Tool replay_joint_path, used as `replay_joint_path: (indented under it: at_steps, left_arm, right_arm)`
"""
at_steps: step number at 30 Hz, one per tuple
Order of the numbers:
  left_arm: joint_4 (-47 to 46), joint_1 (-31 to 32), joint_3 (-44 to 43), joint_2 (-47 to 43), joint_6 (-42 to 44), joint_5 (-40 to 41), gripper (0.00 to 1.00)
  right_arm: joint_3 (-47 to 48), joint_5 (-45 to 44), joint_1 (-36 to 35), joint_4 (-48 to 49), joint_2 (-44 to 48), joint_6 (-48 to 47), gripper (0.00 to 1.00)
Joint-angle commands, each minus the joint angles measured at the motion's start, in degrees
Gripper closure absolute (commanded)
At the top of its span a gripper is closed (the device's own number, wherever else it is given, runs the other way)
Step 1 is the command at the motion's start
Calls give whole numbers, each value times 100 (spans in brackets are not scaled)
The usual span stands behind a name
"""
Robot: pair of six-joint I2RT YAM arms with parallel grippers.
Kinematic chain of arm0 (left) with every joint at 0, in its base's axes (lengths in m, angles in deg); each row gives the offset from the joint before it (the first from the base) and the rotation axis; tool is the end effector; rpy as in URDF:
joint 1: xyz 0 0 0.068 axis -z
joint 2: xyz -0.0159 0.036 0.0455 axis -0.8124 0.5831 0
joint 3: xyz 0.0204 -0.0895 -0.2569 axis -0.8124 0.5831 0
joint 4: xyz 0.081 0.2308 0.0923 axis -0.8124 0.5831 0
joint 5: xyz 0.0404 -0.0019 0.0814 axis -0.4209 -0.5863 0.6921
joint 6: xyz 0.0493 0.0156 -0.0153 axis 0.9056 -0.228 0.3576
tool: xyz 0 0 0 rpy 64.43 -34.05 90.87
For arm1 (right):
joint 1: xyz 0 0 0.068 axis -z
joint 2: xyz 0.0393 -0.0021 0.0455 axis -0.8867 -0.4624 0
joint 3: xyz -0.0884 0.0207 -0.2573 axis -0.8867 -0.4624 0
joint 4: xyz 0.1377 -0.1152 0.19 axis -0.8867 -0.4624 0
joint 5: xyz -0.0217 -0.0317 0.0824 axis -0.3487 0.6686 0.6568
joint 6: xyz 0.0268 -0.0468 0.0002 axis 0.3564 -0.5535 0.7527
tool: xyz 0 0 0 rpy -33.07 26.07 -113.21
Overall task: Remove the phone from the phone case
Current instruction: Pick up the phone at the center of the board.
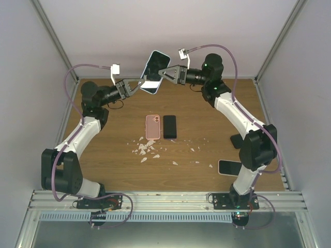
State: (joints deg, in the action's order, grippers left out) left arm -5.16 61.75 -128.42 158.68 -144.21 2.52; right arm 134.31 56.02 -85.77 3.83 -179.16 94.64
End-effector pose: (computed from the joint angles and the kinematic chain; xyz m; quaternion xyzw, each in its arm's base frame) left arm 0.3127 -0.0711 0.3698 0.1403 0.6199 -0.6263 0.4514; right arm 0.3720 0.1937 0.4021 -0.2298 0.6420 0.6536 0.3284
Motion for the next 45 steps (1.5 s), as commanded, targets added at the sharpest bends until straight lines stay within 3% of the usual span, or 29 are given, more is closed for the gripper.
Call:
replay_joint_path:
  at_steps: [1,13,22,25,29,32,38,45]
  left_arm:
    - [-510,50,29,-237,104,122,100]
    - [-372,282,28,-123,230,126,100]
    - [7,316,-3,-96,527,135,100]
    - [346,318,-32,-104,771,108,93]
    - [679,292,-17,-143,1127,40,91]
    - [868,280,-21,-166,1365,-22,82]
    - [1439,212,-173,-228,1980,-235,49]
    - [2056,213,-217,-343,2682,-575,46]
  right_arm:
    - [128,-95,-19,284,-54,328,36]
    - [-232,-14,-18,1276,-81,1337,55]
    - [-299,-1,31,1310,-11,1364,87]
    - [-350,11,96,1348,13,1361,93]
    - [-431,39,211,1310,92,1260,99]
    - [-512,96,308,1381,152,1260,100]
    - [-588,309,459,1485,342,1083,100]
    - [-839,790,559,1605,677,698,99]
